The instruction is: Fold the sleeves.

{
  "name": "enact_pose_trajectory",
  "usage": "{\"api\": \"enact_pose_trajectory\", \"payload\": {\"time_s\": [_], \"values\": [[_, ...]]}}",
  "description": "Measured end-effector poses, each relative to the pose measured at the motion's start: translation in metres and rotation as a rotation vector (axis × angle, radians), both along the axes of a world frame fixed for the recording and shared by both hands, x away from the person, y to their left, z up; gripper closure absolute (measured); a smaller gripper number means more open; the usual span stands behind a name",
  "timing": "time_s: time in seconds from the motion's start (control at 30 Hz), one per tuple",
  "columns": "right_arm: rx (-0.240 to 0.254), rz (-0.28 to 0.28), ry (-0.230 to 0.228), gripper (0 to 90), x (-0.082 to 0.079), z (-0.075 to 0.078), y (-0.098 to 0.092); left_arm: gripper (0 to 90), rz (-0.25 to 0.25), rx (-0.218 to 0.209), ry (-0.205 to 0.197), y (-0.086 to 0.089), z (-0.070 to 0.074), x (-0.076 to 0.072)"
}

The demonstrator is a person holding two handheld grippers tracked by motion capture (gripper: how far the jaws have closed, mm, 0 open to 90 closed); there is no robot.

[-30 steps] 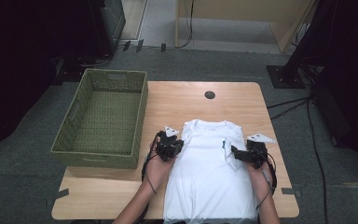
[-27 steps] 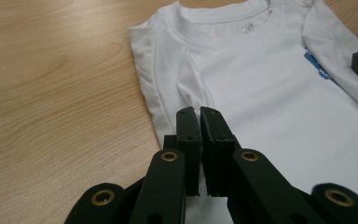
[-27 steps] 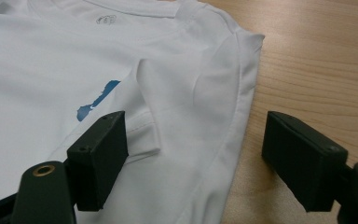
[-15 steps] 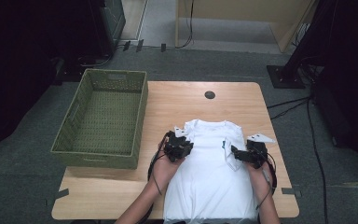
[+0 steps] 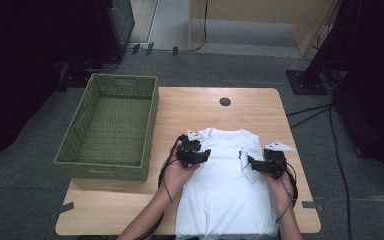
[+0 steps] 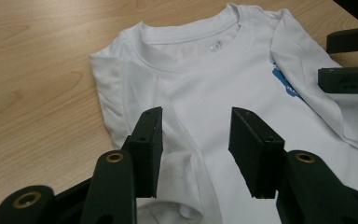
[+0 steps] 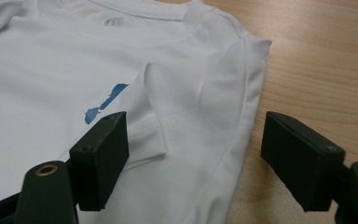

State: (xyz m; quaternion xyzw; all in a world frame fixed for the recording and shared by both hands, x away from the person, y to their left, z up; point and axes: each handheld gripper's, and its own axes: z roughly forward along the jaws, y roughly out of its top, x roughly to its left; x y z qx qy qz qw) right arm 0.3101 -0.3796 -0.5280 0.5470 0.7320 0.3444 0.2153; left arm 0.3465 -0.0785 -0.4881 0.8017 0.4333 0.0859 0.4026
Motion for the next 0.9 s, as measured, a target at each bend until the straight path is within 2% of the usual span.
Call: {"api": "enact_pose_trajectory", "payload": {"time_s": [0.13, 0.2, 0.27, 0.37, 0.47, 0.7, 0.9], "values": [[0.006, 0.006, -0.002, 23.8, 0.004, 0.005, -0.003, 43.3, 0.003, 0.018, -0.017, 0.000, 0.002, 0.007], [-0.004, 0.014, -0.001, 23.8, 0.007, 0.008, -0.005, 38.7, -0.013, 0.001, -0.019, 0.002, 0.003, 0.011], [-0.004, 0.021, 0.006, 23.8, 0.010, 0.009, -0.006, 38.3, -0.007, 0.019, -0.004, 0.002, 0.003, 0.015], [-0.016, 0.042, 0.008, 23.8, 0.014, 0.011, -0.005, 36.5, -0.004, 0.040, -0.013, 0.003, 0.001, 0.021], [-0.001, 0.055, 0.008, 23.9, 0.018, 0.011, -0.004, 36.4, -0.001, 0.029, -0.004, 0.004, -0.002, 0.026], [0.024, 0.056, 0.007, 24.3, 0.026, 0.008, -0.005, 35.9, -0.006, 0.034, -0.029, 0.004, -0.009, 0.035], [0.044, 0.059, 0.008, 24.3, 0.029, 0.004, -0.006, 35.8, -0.014, 0.040, -0.009, 0.006, -0.017, 0.042]]}}
